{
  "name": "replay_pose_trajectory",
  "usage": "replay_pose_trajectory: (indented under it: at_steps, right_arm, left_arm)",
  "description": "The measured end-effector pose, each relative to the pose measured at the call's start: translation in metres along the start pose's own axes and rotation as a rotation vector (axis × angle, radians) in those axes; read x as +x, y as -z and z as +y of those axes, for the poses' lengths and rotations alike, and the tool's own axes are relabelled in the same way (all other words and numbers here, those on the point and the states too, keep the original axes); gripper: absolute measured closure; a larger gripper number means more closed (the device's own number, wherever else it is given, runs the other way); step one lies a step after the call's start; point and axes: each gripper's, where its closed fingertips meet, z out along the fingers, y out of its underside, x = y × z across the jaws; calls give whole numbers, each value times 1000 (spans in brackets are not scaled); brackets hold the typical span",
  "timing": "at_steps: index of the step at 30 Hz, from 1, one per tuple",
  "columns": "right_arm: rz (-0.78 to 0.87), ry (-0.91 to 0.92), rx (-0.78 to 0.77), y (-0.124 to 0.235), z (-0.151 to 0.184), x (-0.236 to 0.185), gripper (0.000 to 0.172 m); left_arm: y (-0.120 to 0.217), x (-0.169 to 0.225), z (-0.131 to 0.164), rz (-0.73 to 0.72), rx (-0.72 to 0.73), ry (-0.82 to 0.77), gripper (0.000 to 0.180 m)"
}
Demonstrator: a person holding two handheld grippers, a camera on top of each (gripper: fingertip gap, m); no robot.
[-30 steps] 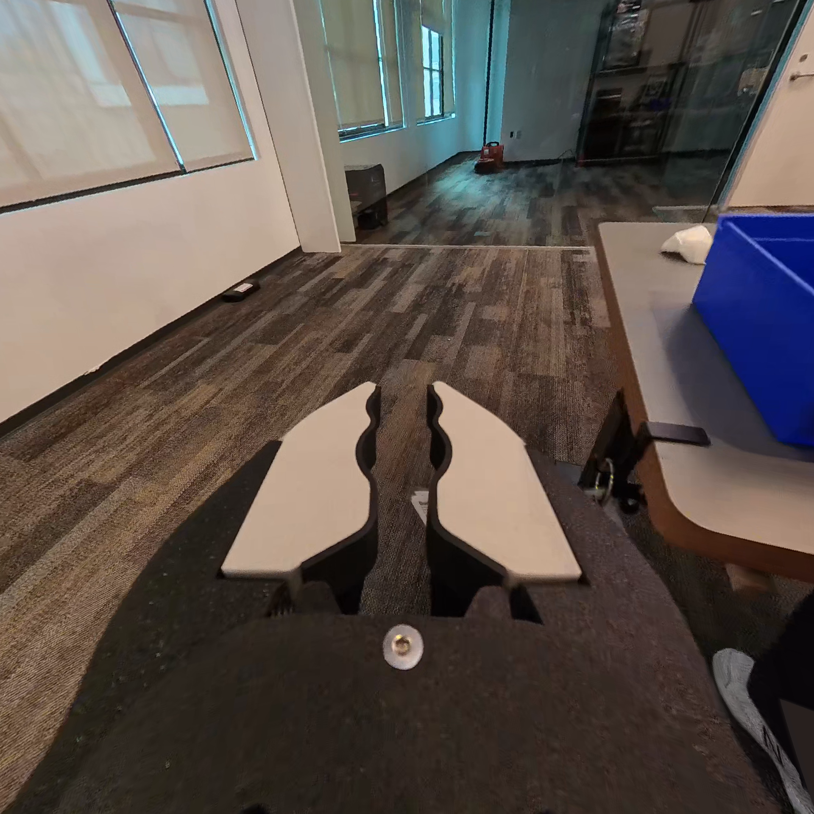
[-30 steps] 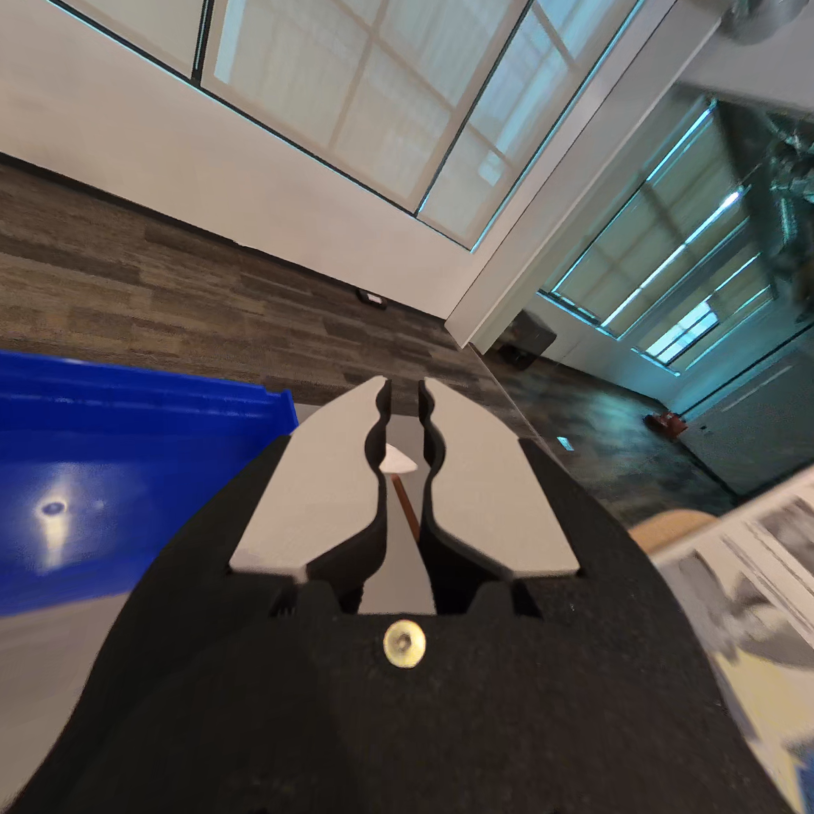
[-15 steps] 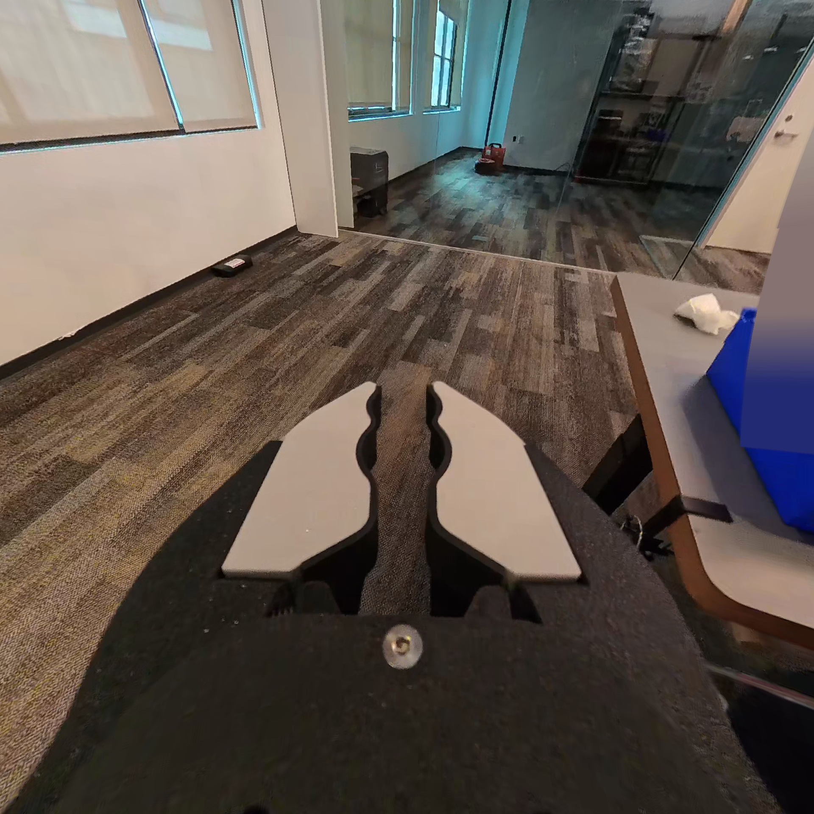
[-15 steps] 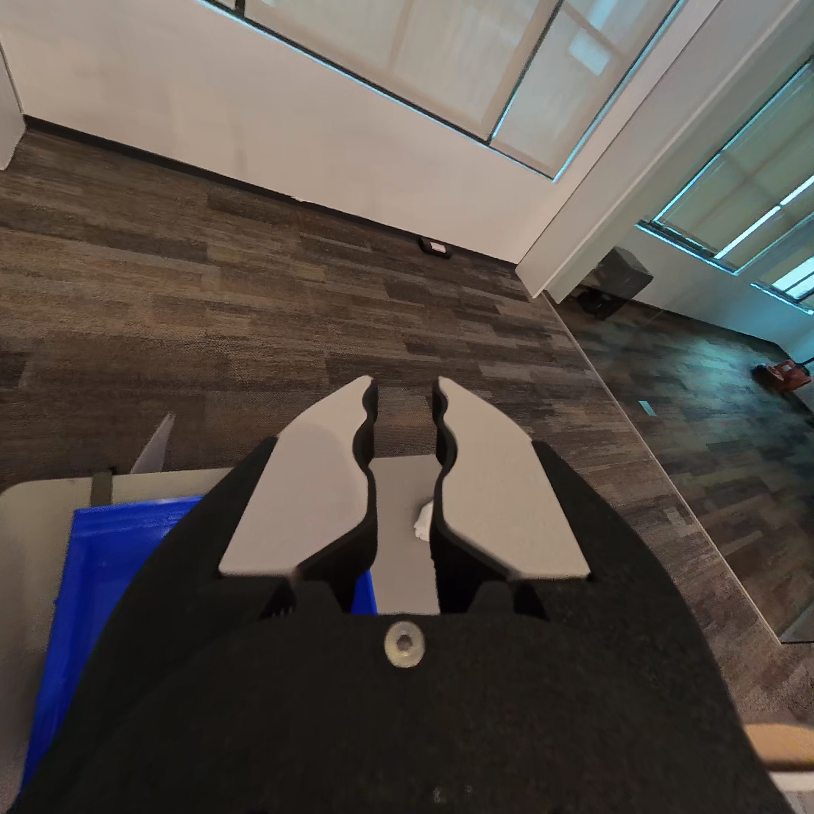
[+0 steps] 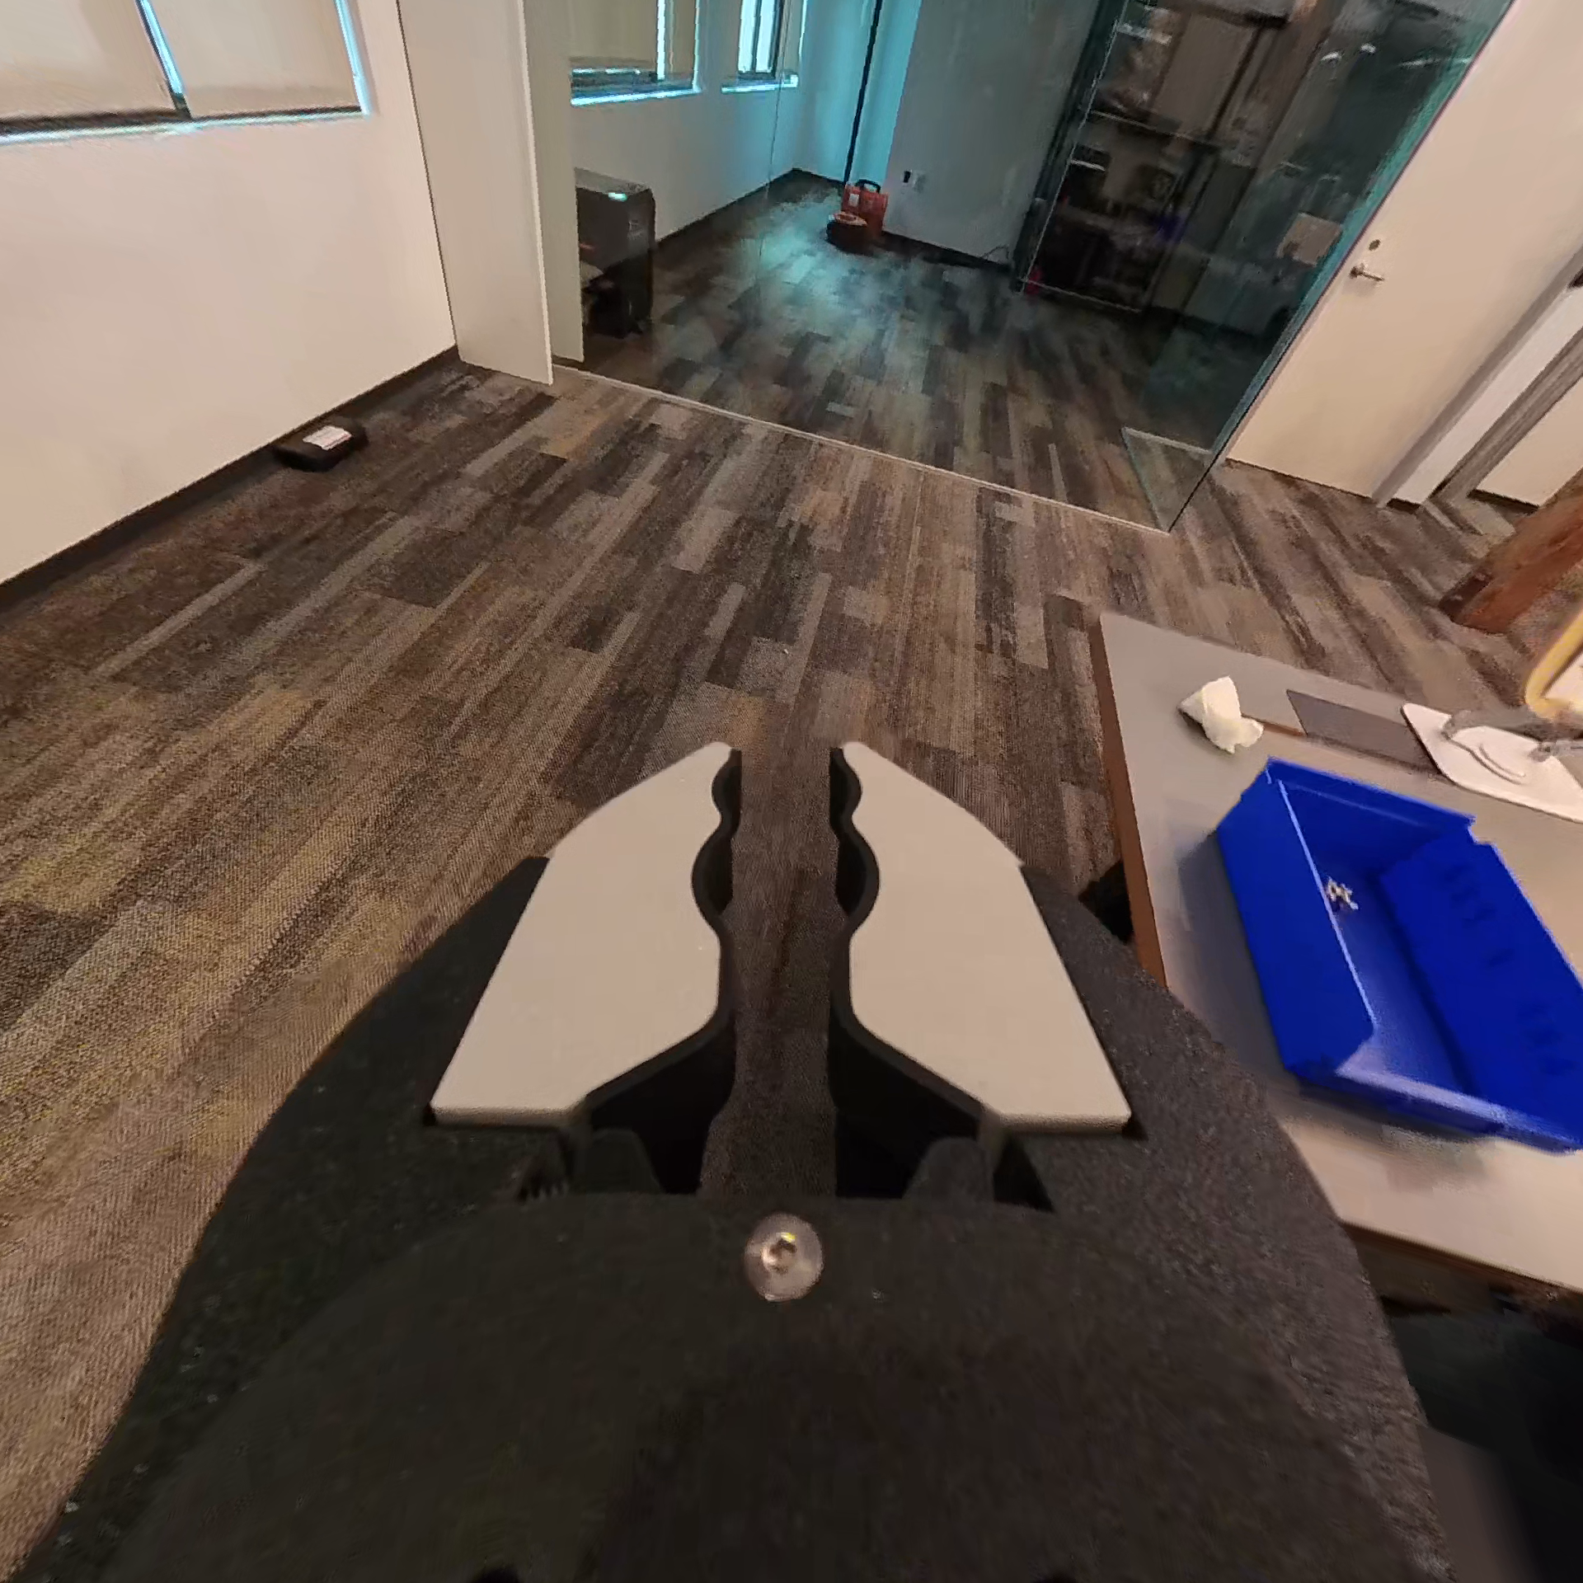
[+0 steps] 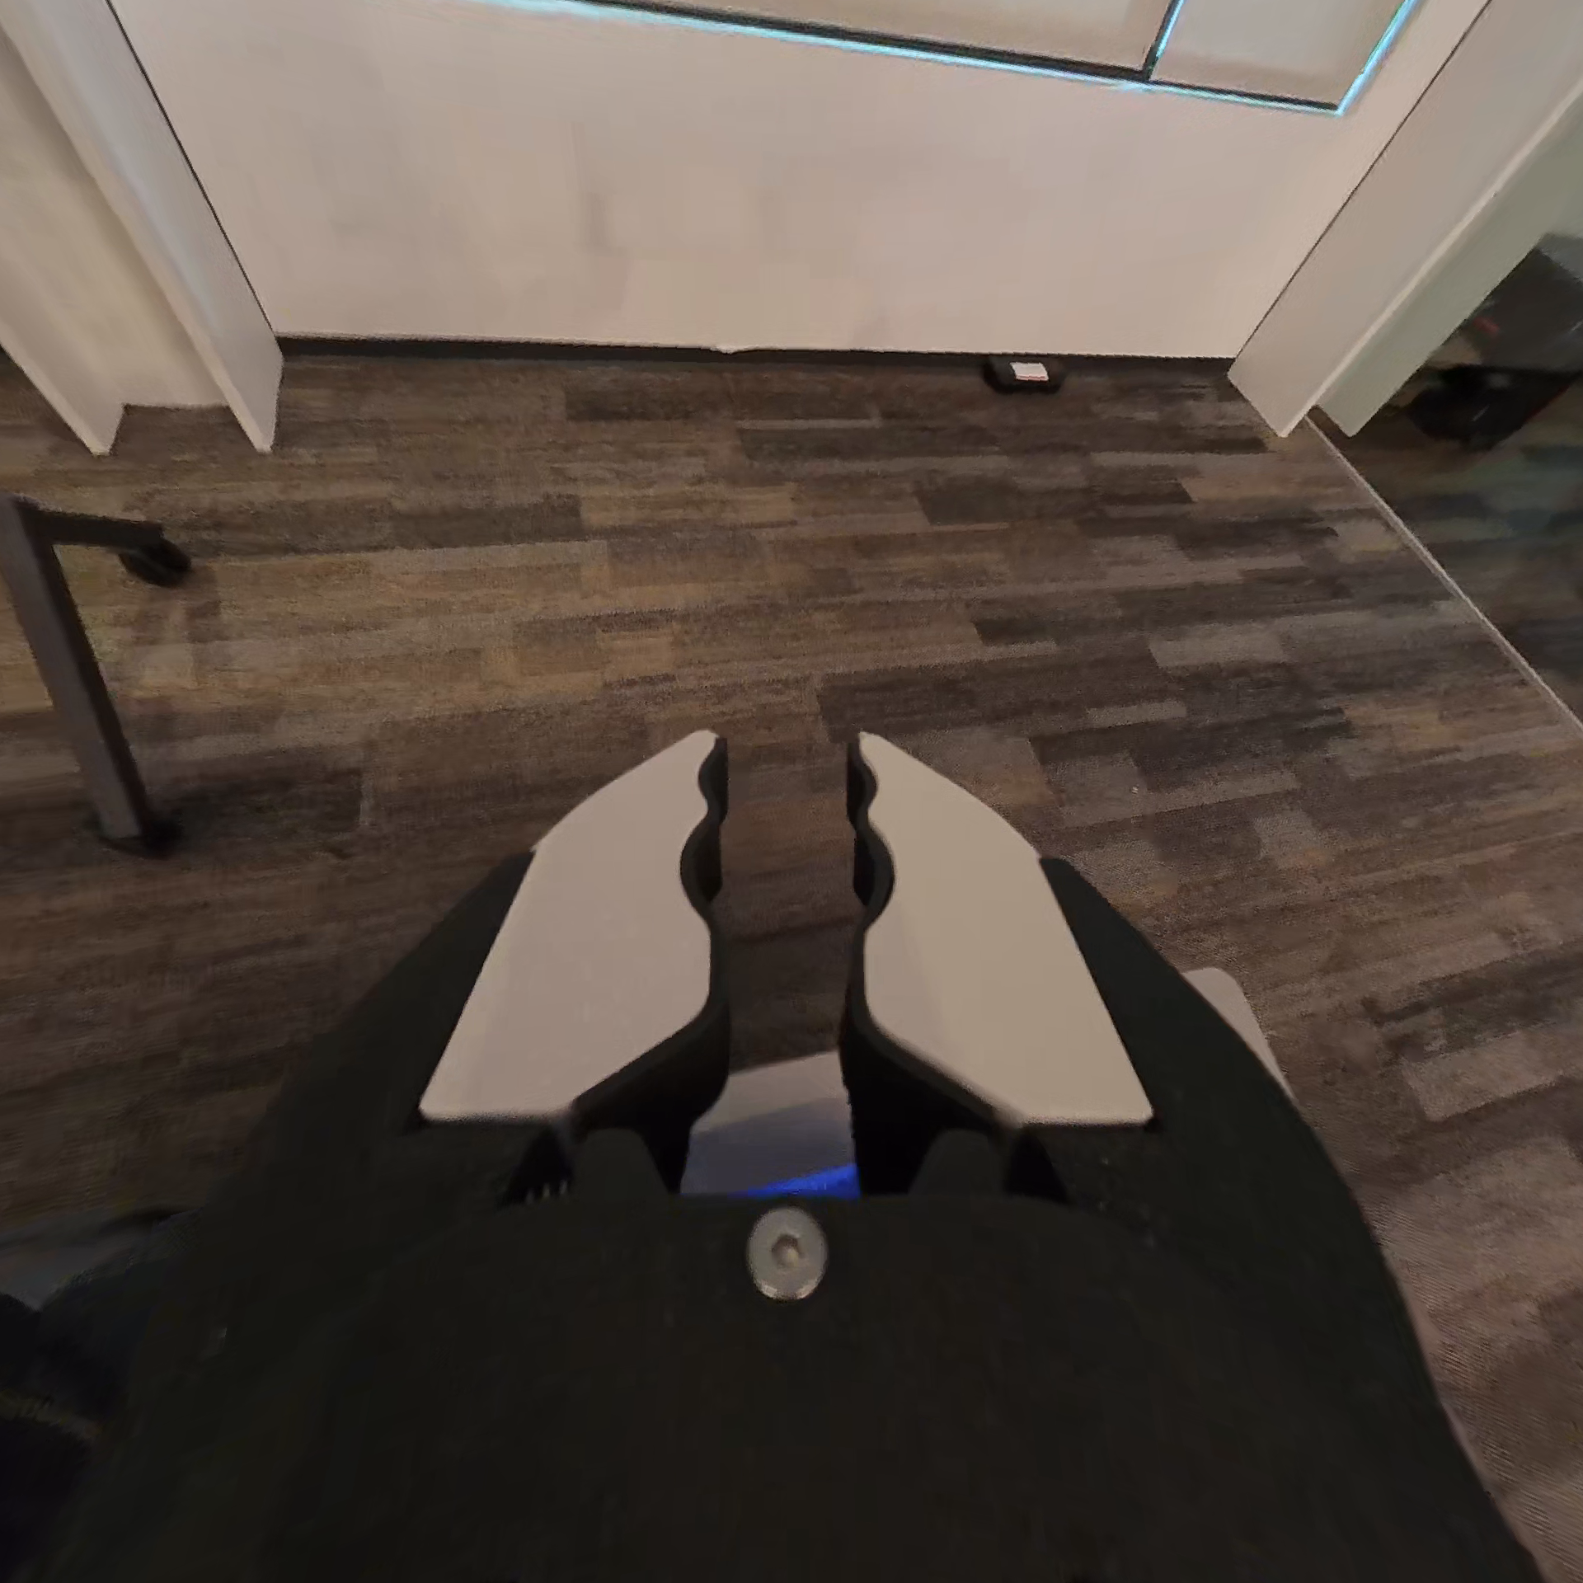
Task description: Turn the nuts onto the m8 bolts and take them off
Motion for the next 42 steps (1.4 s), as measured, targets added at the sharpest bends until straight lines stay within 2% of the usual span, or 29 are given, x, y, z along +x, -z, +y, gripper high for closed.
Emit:
replay_pose_trajectory:
  at_steps: [5,10,14,17,20,24,30,32,35,39,42]
  right_arm:
    - [88,-160,78,-55,-4,29,145]
    - [197,-240,124,-124,3,69,144]
    - [264,-291,94,-182,11,107,145]
    - [273,-287,12,-221,6,128,144]
    - [279,-286,4,-253,-10,148,146]
    - [305,-322,-17,-298,-18,186,145]
    - [508,-426,-11,-340,-19,257,144]
    - [532,-488,-6,-349,-21,276,145]
    - [602,-490,-88,-350,-17,309,145]
    - [670,-502,-152,-341,-3,363,144]
    - [699,-536,-116,-336,10,422,144]
  left_arm:
    - [-45,-29,-71,15,42,-12,160]
    - [-113,-72,-123,8,60,-100,160]
    - [-176,-115,-147,17,42,-197,160]
    - [-228,-137,-162,59,38,-158,160]
    - [-288,-153,-166,111,-6,-167,160]
    - [-387,-174,-172,194,-56,-223,160]
    - [-570,-178,-183,431,-112,-309,159]
    - [-630,-166,-181,521,-165,-293,158]
    - [-718,-142,-174,613,-214,-327,156]
    - [-834,-106,-155,657,-275,-373,153]
    - [-920,-77,-129,685,-313,-406,148]
